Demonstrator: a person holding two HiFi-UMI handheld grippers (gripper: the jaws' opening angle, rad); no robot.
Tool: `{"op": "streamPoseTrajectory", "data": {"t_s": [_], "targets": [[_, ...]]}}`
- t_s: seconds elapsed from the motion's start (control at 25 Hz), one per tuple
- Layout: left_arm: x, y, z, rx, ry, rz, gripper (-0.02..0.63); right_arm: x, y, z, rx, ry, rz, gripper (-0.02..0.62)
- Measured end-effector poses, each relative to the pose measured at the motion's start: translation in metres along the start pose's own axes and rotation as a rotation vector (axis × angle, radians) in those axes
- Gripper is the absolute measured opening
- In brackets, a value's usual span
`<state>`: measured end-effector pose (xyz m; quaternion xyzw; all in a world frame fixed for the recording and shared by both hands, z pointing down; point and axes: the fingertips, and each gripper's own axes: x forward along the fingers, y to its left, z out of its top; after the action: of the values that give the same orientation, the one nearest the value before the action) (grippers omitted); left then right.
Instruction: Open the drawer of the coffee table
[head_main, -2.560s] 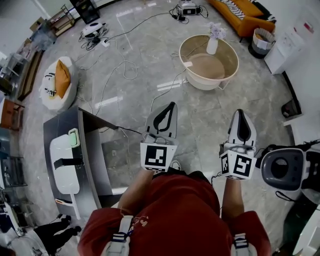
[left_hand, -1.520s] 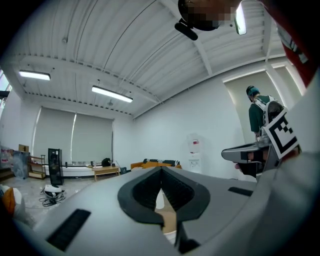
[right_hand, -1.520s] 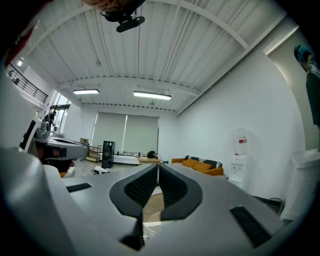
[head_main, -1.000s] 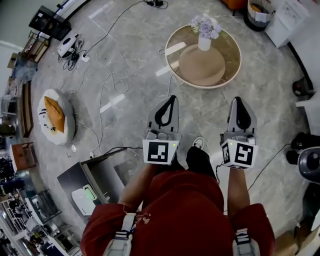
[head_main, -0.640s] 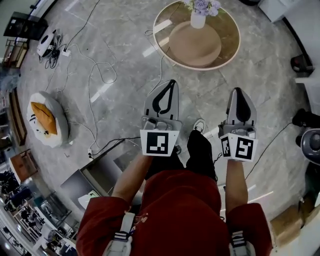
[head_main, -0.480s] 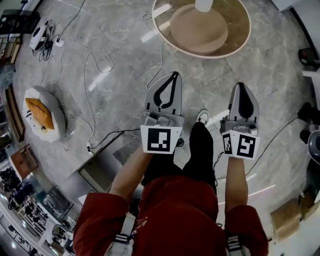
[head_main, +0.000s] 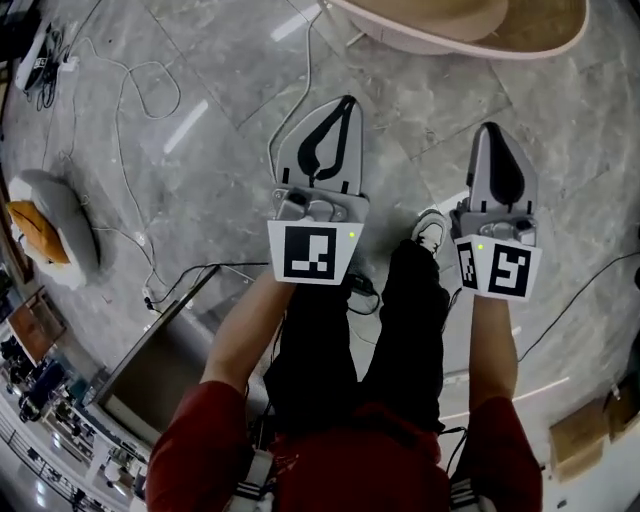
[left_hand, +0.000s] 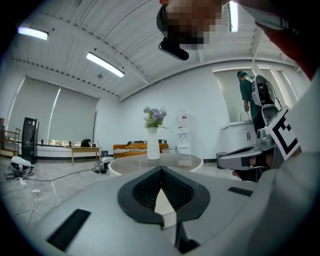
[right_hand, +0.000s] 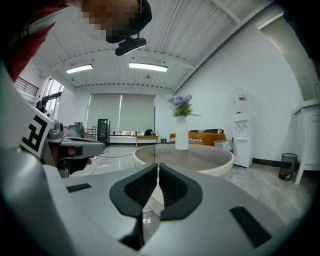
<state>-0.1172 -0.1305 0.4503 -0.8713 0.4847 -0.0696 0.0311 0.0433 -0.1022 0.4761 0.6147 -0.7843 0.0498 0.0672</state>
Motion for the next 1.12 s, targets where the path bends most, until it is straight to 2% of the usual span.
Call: {"op": "streamPoseTrajectory", "data": {"t_s": [0.16,0.32,0.52,0.64,0.76,0.84,0.92,1.04,1.12], "targets": [[0.014,-0.006,-0.099,0.001,-0.023,-0.009,0.014,0.025,-0.002,-0.097,-0.041,-0.023,0.024,0.025],[0.033,-0.015,-0.189,0.004,-0.053,0.005,0.014,0.054,-0.006,-0.190,-0.125,-0.039,0.029,0.025],[0.049,-0.023,-0.267,0.038,-0.103,0.041,0.014,0.083,-0.004,-0.269,-0.179,-0.047,0.039,0.025],[0.057,-0.033,-0.285,0.073,-0.134,0.010,0.014,0.094,-0.006,-0.297,-0.151,-0.042,0.033,0.025],[0.058,-0.040,-0.298,0.042,-0.099,-0.009,0.014,0.096,0.002,-0.312,-0.156,-0.018,0.044,0.025],[0.060,-0.046,-0.295,0.042,-0.113,-0.028,0.014,0.097,0.005,-0.315,-0.147,-0.001,0.042,0.025],[0.066,-0.056,-0.289,0.065,-0.144,-0.063,0.014,0.100,0.001,-0.319,-0.096,-0.010,0.034,0.025],[0.079,-0.070,-0.298,0.046,-0.083,-0.113,0.014,0.111,-0.008,-0.334,-0.041,-0.010,0.036,0.025],[0.087,-0.073,-0.297,0.063,-0.080,-0.130,0.014,0.119,-0.015,-0.342,-0.021,-0.008,0.030,0.025]]}}
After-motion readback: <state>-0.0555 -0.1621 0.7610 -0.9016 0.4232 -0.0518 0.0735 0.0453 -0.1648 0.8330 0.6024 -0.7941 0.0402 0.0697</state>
